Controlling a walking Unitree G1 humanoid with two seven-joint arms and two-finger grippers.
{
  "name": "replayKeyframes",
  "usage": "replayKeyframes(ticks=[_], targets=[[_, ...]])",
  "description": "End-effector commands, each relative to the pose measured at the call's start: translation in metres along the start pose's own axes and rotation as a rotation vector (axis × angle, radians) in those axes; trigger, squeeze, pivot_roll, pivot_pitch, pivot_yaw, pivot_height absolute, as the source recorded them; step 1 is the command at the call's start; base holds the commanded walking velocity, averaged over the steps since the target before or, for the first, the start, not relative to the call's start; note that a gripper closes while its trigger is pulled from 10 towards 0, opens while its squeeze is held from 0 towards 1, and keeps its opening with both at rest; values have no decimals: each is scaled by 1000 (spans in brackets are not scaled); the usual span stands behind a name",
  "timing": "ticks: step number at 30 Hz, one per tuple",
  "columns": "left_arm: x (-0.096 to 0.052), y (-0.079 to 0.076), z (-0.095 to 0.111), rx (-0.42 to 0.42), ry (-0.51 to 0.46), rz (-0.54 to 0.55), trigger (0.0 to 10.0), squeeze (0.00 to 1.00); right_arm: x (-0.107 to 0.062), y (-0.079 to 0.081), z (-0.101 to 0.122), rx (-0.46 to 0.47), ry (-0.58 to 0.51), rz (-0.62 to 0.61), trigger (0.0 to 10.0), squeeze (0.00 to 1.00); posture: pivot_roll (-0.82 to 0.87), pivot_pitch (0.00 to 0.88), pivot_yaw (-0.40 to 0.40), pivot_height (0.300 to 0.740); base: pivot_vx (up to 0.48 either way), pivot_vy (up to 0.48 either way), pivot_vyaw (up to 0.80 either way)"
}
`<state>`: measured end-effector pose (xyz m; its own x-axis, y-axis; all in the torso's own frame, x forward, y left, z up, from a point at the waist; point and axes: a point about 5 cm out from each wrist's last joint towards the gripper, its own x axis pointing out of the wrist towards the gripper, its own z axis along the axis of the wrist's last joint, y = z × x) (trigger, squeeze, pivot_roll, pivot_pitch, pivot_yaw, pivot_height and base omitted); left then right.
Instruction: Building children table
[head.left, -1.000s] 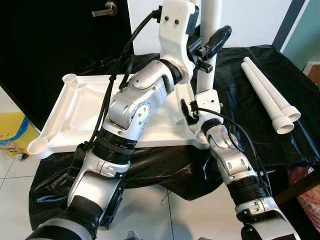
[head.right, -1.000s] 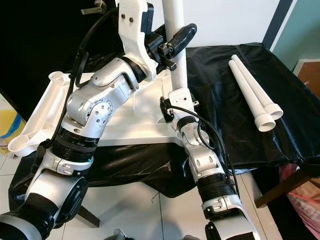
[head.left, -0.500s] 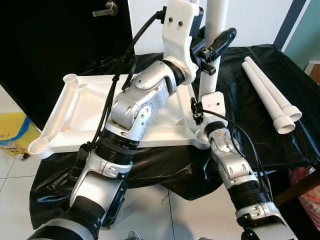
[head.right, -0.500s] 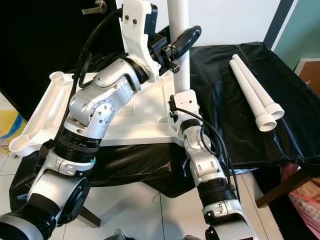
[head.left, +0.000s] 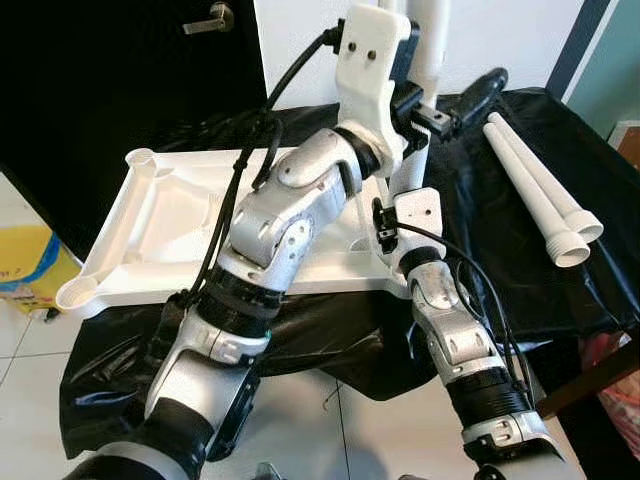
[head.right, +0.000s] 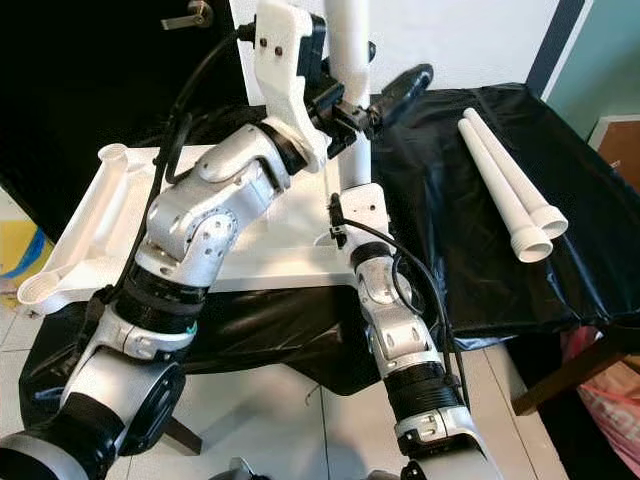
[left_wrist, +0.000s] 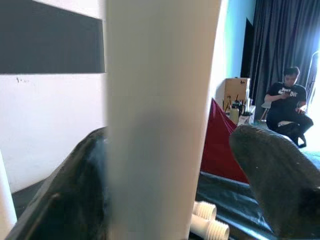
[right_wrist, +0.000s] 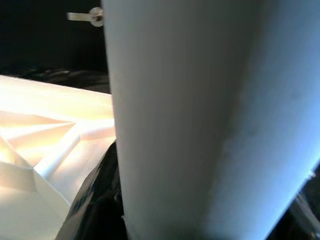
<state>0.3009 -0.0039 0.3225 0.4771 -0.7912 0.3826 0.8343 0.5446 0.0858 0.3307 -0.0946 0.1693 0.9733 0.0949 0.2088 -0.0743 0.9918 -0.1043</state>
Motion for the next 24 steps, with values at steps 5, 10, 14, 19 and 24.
replayKeyframes(ticks=[5, 10, 14, 19, 24], targets=[[-9, -9, -3, 61, -22, -101, 10000, 0, -2, -7, -5, 94, 47, -70, 10000, 0, -99, 0, 36, 740, 0, 0, 0], [-17, -4, -6, 99, -33, -56, 10000, 0, -4, -10, -8, 127, 71, -100, 10000, 0, -100, 0, 35, 740, 0, 0, 0], [-30, 2, -9, 116, -60, -29, 10000, 0, -12, -13, -13, 113, 85, -92, 10000, 0, -114, 0, 32, 740, 0, 0, 0], [-39, 4, -13, 115, -58, -10, 10000, 0, -18, -15, -21, 122, 112, -93, 10000, 0, -116, 0, 30, 740, 0, 0, 0], [-48, 4, -22, 117, -33, 13, 10000, 0, -22, -19, -31, 118, 146, -111, 10000, 0, -115, 10, 25, 740, 0, 0, 0]])
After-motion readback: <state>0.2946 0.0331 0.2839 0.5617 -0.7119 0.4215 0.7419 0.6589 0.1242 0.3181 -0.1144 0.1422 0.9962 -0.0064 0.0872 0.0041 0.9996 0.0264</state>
